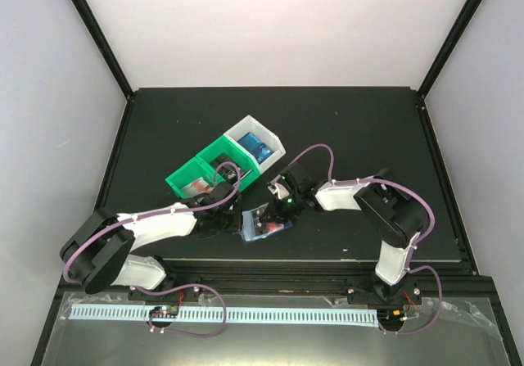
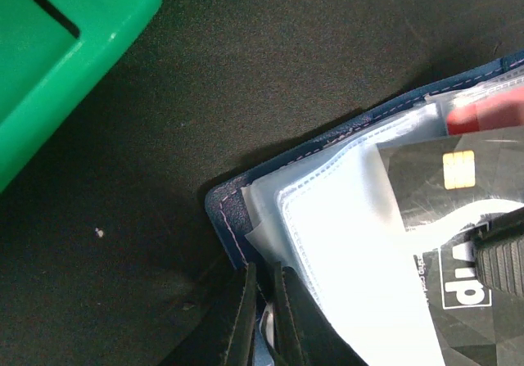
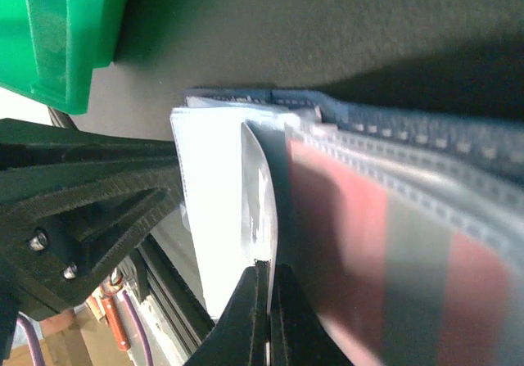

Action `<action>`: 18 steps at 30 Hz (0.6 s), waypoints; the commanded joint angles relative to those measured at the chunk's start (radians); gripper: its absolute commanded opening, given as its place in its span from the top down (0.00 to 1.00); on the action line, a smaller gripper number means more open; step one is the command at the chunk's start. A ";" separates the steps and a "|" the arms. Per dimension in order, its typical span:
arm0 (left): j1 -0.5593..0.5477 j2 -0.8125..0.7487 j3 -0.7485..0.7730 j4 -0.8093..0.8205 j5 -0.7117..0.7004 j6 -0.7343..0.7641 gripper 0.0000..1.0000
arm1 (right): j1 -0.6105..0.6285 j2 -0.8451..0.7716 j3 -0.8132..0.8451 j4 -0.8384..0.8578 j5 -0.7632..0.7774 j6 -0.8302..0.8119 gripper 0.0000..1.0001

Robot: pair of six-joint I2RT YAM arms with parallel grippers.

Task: Put the credit cards into the card holder
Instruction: Insert the credit card into the card holder.

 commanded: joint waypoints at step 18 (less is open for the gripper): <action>-0.018 0.024 -0.014 0.019 0.026 -0.005 0.93 | 0.018 0.085 0.038 -0.106 0.060 0.017 0.99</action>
